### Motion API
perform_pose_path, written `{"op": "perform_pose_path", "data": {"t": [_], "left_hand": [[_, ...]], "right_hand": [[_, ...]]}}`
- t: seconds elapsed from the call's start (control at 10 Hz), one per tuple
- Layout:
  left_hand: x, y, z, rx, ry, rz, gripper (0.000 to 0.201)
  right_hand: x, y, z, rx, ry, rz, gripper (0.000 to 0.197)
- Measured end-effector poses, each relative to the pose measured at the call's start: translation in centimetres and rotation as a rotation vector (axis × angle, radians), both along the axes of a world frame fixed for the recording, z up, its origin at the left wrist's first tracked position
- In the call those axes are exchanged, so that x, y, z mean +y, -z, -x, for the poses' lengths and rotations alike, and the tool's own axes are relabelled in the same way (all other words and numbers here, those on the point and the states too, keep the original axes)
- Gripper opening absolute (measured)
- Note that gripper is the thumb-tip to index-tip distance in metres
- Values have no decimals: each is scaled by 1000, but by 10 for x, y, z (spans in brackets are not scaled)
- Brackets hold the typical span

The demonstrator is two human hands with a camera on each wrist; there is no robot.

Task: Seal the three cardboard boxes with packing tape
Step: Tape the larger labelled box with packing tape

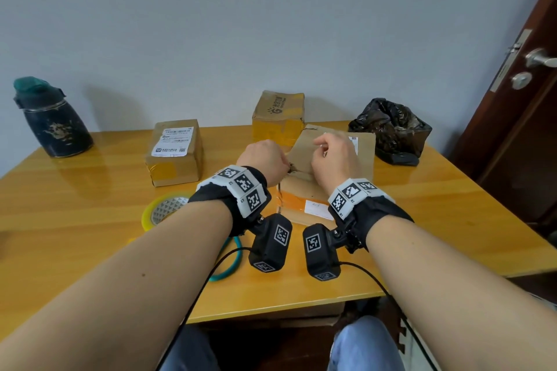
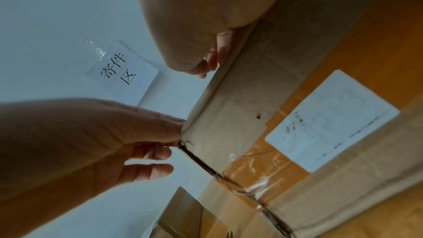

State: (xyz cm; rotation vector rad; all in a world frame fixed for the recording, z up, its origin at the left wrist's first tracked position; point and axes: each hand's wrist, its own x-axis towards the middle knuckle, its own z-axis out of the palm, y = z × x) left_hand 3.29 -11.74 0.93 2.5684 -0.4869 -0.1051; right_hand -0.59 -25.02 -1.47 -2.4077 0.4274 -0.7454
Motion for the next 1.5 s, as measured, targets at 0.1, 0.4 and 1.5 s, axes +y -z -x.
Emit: {"op": "perform_pose_path", "data": {"t": [0.1, 0.4, 1.5], "left_hand": [[-6, -8, 10, 92, -33, -43, 25], [-16, -20, 14, 205, 192, -388, 22], [15, -2, -7, 338, -168, 315, 43]], "right_hand": [[0, 1, -1, 43, -21, 54, 25], [1, 6, -3, 148, -53, 264, 24], [4, 12, -3, 169, -252, 565, 28]]}}
